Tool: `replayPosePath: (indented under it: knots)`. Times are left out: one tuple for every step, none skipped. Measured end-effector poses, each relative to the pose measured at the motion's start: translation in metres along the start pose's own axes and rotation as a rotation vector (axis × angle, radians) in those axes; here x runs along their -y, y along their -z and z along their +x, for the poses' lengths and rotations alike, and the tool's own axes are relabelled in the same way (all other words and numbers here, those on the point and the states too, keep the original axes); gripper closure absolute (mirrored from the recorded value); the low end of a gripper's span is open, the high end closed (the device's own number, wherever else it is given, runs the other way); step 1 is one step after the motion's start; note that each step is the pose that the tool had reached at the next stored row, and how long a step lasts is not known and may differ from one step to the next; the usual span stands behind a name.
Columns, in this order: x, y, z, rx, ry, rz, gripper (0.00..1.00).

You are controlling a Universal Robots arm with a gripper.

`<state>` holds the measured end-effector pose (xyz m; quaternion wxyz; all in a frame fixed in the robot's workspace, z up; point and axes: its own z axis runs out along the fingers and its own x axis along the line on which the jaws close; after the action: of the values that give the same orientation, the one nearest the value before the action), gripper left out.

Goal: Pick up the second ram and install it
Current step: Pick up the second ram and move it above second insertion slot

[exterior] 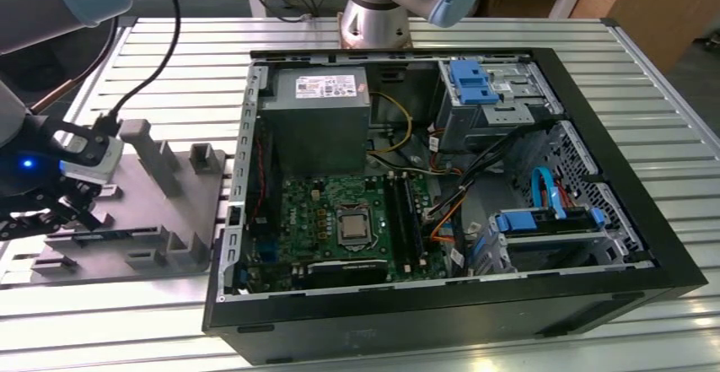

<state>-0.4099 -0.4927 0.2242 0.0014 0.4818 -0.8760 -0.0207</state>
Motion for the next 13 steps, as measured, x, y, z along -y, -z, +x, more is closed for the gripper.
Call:
replayPosePath:
  knots:
    - [0.0000,0.0000,0.0000,-0.0003,0.009,-0.0001,0.90]
    - [0.0000,0.0000,0.0000,-0.0007,0.018,-0.0003,0.90]
    - [0.0000,0.0000,0.0000,-0.0010,0.027,-0.0005,0.90]
    - [0.0000,0.0000,0.0000,-0.0014,0.038,-0.0006,0.90]
    - [0.0000,0.0000,0.0000,-0.0017,0.046,-0.0008,0.90]
    - [0.0000,0.0000,0.0000,-0.0021,0.056,-0.0010,0.90]
    - [0.0000,-0.0001,0.0000,-0.0024,0.065,-0.0011,0.90]
    - [0.0000,-0.0001,0.0000,-0.0028,0.074,-0.0013,0.90]
    - [0.0000,-0.0001,0.0000,-0.0031,0.083,-0.0014,0.90]
    - [0.0000,0.0000,0.0000,-0.0035,0.092,-0.0016,0.90]
    - [0.0000,-0.0001,0.0000,-0.0038,0.101,-0.0018,0.90]
    - [0.0000,-0.0001,0.0000,-0.0041,0.110,-0.0020,0.90]
    - [0.0000,-0.0001,0.0000,-0.0044,0.120,-0.0021,0.90]
